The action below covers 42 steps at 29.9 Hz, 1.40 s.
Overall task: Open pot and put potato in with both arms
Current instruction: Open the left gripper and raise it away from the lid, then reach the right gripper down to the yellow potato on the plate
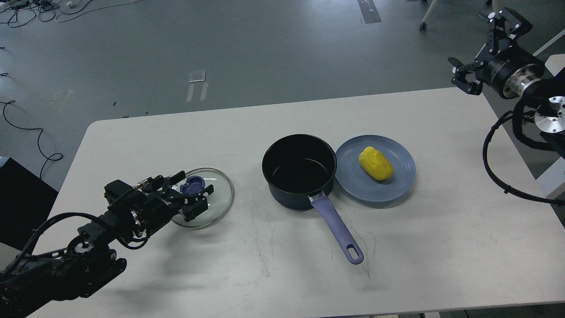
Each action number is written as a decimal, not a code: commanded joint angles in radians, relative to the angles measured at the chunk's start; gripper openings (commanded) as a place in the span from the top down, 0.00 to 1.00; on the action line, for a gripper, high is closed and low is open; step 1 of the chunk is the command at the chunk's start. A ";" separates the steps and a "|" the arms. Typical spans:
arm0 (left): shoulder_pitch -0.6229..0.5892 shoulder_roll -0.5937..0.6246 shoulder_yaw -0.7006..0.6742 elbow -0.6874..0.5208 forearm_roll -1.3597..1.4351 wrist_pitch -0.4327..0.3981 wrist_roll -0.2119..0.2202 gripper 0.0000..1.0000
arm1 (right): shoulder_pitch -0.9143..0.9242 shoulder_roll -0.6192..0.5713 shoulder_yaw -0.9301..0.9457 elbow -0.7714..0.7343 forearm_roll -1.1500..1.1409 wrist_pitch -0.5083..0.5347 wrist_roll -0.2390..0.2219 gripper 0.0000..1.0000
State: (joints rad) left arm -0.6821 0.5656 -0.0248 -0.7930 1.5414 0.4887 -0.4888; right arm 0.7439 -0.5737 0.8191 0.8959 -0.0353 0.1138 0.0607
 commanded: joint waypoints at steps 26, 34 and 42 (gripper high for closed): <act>-0.380 -0.018 -0.426 -0.178 -1.361 -0.702 0.438 0.01 | 0.117 -0.003 -0.175 0.028 -0.113 0.015 0.010 0.00; -0.295 -0.088 -0.553 -0.178 -1.546 -0.760 0.512 0.01 | 0.123 -0.003 -0.202 0.043 -0.321 0.050 0.013 0.00; -0.165 -0.105 -0.715 -0.180 -1.641 -0.851 0.622 0.01 | 0.146 -0.023 -0.244 0.057 -0.603 0.055 0.076 0.00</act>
State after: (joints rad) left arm -0.8720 0.4559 -0.7010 -0.9715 -0.0851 -0.3285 0.0955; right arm 0.8770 -0.5792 0.5804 0.9465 -0.5324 0.1685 0.1106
